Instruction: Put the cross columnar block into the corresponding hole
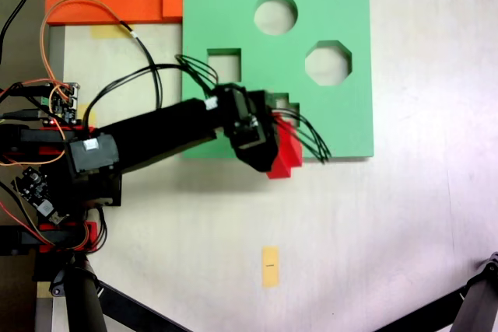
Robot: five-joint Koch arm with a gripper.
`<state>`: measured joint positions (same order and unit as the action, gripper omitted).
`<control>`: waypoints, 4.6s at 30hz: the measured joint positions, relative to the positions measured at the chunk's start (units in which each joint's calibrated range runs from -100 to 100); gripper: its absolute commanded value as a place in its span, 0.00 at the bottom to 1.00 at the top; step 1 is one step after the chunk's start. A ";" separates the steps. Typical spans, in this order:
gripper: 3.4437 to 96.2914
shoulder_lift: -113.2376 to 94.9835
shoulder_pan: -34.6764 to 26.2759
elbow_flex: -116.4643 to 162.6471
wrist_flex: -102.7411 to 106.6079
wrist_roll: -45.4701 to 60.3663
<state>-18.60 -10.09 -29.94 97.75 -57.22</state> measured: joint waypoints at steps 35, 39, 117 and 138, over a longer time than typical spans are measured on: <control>0.38 21.07 -6.30 -9.21 0.49 -7.91; 0.38 22.71 -6.59 -9.21 0.49 -7.96; 0.49 -77.70 8.25 105.83 -100.15 48.64; 0.49 -80.85 6.79 128.76 -104.94 52.99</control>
<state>-99.45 -3.30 98.82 -7.20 -4.22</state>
